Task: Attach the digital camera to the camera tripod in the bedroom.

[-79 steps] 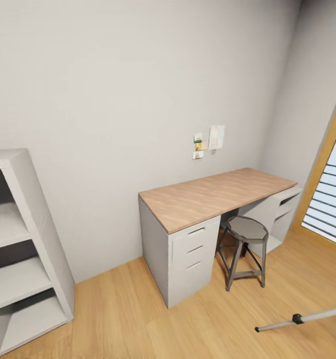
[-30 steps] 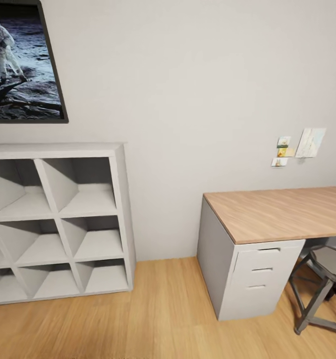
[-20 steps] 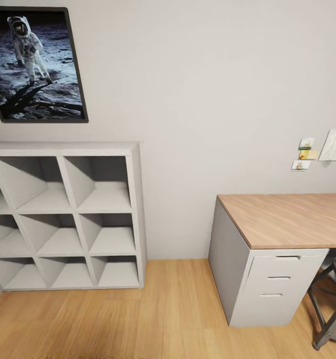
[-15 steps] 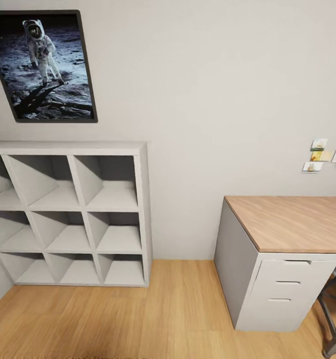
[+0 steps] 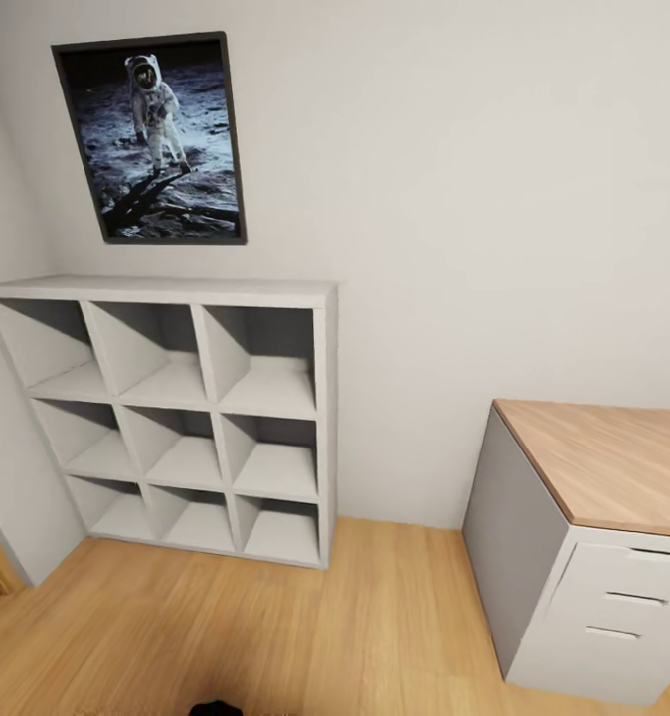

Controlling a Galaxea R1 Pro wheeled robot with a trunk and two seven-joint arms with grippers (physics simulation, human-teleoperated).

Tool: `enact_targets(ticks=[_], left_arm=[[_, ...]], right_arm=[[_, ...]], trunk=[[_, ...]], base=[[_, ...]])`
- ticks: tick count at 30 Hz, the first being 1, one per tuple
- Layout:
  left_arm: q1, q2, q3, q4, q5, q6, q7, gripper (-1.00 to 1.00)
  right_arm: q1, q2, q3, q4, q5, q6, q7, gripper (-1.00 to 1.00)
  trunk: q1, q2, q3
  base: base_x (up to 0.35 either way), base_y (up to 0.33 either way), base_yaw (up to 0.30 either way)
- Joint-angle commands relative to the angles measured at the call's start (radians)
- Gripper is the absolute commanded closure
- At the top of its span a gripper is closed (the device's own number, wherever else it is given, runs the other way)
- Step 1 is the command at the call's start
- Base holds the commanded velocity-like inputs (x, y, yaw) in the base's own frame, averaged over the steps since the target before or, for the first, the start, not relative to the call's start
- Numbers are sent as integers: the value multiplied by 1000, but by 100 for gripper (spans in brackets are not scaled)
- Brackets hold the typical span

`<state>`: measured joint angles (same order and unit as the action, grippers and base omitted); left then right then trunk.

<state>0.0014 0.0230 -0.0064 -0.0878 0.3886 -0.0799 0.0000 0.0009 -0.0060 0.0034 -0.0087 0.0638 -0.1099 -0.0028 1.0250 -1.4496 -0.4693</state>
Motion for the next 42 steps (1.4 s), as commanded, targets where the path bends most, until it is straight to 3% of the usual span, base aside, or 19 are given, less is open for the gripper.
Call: enact_targets(ticks=[1, 19, 42], left_arm=[[0, 0, -2, -1, 5, -1, 0, -100], [0, -9, 6, 0, 3, 0, -5, -100], [0, -11, 0, 5, 4, 4, -6, -100]], right_arm=[[0, 0, 0, 0, 7, -2, 0, -100], [0, -4, 1, 0, 5, 2, 1, -100], [0, -3, 3, -2, 8, 1, 1, -100]], trunk=[[0, 0, -1], [0, 0, -1], [0, 0, -1]], base=[[0, 0, 269], [14, -7, 99], [264, -127, 1]])
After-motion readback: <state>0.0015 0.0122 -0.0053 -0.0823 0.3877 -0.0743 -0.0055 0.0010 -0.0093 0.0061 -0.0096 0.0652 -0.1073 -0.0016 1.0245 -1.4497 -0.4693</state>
